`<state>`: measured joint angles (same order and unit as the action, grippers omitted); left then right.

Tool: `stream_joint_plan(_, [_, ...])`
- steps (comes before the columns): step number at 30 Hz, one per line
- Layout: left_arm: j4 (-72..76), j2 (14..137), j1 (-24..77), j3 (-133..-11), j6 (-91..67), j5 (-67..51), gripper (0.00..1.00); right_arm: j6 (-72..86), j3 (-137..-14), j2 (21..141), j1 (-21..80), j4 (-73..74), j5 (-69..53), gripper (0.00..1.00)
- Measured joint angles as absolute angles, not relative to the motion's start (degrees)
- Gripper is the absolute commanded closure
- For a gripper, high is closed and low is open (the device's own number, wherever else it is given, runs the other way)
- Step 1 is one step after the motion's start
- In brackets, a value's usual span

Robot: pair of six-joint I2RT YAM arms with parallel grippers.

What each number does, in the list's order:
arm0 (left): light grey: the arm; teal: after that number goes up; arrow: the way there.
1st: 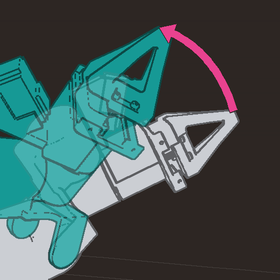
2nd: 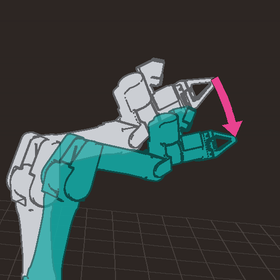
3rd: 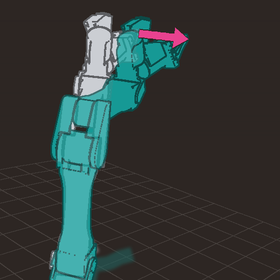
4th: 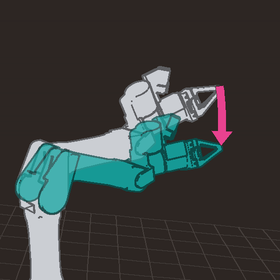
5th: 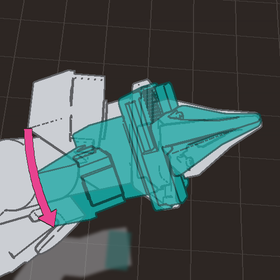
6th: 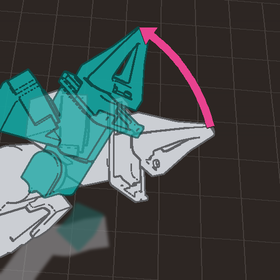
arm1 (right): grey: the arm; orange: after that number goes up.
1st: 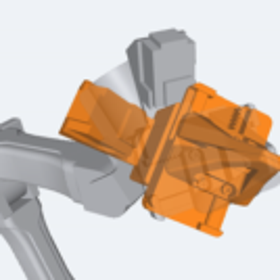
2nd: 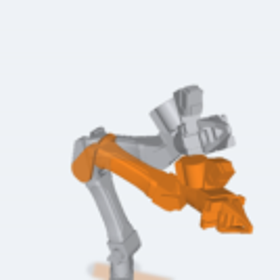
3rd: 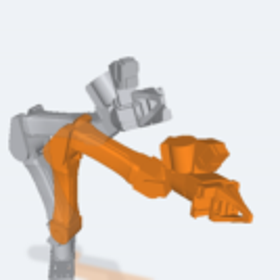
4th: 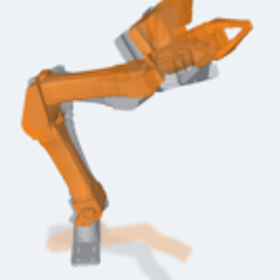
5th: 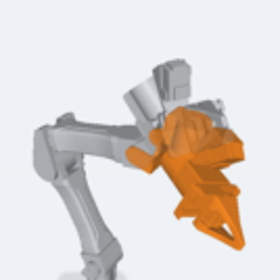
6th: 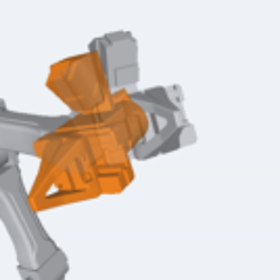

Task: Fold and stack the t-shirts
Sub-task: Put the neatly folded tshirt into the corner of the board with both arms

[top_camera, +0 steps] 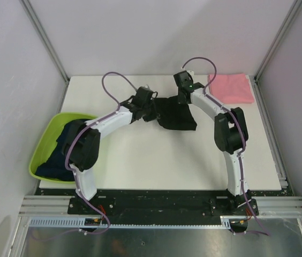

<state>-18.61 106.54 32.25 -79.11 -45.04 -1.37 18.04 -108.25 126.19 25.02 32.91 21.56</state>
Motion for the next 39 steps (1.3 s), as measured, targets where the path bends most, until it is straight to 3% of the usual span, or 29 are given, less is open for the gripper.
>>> stream_joint_plan(14, [-18.5, 118.2, 36.9, -95.1, -46.2, 0.2, 1.0, 15.7, -109.0, 125.8, 18.1, 30.8, 21.8, 1.0])
stream_joint_plan(39, [-15.9, 146.8, 42.0, -138.2, -48.1, 2.0, 1.0, 15.4, -122.4, 128.0, 2.7, 24.4, 21.8, 1.0])
